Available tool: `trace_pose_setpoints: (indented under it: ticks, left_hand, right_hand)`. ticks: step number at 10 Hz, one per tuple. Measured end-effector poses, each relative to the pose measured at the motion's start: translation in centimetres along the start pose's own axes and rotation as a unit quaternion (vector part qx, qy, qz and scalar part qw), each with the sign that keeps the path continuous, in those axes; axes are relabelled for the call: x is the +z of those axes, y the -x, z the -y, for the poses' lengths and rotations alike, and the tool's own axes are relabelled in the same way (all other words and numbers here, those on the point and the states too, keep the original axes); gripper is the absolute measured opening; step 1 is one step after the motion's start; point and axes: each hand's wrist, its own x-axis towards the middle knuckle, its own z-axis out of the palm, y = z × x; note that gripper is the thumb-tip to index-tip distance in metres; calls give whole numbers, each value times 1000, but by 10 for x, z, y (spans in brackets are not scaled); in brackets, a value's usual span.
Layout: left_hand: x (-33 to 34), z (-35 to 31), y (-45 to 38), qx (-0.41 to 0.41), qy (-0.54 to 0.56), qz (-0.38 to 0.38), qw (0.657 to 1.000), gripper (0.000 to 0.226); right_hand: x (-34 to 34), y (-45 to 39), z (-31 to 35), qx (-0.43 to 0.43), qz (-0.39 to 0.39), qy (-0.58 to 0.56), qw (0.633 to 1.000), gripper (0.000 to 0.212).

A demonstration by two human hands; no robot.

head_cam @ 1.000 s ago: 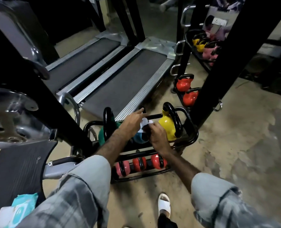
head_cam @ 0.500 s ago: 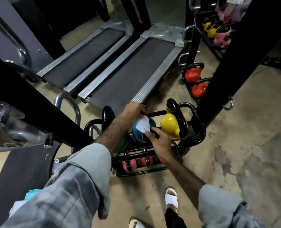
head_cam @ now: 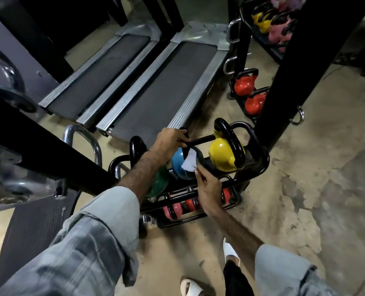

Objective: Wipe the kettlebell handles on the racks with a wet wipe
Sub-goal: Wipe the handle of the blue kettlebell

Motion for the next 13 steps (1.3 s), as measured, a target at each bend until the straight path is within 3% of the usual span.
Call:
trace_pose_setpoints:
  ticks: [3, 5, 7, 8, 9, 10, 11, 12, 13]
  left_hand:
    - [4, 0, 0, -19, 28, 2, 999, 23]
    - [-2, -1, 6, -9, 20, 9, 1000, 27]
    - [-2, -3, 4, -6, -3, 18, 1000, 25]
    - [-2, -5, 8, 11, -14, 9, 1000, 24]
    - [-3, -8, 11, 9, -11, -3, 1000, 26]
    - [-2, -6, 8, 13, -25, -3, 1000, 26]
    - [-1, -7, 6, 17, -33, 2, 999, 26]
    - [2, -6, 4, 40, -87, 8, 995, 27]
    - [3, -4, 5, 60, -141, 20, 988, 27]
  right_hand:
    - [12, -12, 17, 36, -41, -63, 997, 31]
    - [9, 7, -21, 35, -51, -86, 994, 35]
    - [9, -15, -4, 28, 32, -91, 995, 48]
    - [11, -15, -2, 13, 54, -29, 998, 53]
    - [10, -24, -1, 33, 83, 41, 995, 45]
    - [1, -50, 17, 91, 195, 79, 973, 33]
    - [-6, -59, 25, 108, 238, 88, 961, 33]
    - [0, -37, 12, 51, 145, 100, 983, 44]
    - [7, -7, -3, -104, 0, 138, 985, 46]
